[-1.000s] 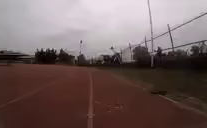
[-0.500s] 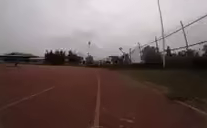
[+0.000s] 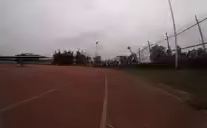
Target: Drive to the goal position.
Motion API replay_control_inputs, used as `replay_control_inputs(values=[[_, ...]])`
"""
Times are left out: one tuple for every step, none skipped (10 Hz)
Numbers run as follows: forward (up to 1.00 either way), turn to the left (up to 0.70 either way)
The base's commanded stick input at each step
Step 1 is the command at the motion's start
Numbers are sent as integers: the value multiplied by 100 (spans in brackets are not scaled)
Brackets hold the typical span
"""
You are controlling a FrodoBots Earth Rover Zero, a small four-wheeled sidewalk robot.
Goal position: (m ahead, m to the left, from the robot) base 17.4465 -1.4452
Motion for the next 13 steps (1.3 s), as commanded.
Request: replay_control_inputs(values=[[70, 0], [70, 0], [70, 0], [70, 0], [70, 0], [70, 0], [70, 0], [70, 0], [70, 0], [70, 0], [70, 0], [70, 0], [70, 0]])
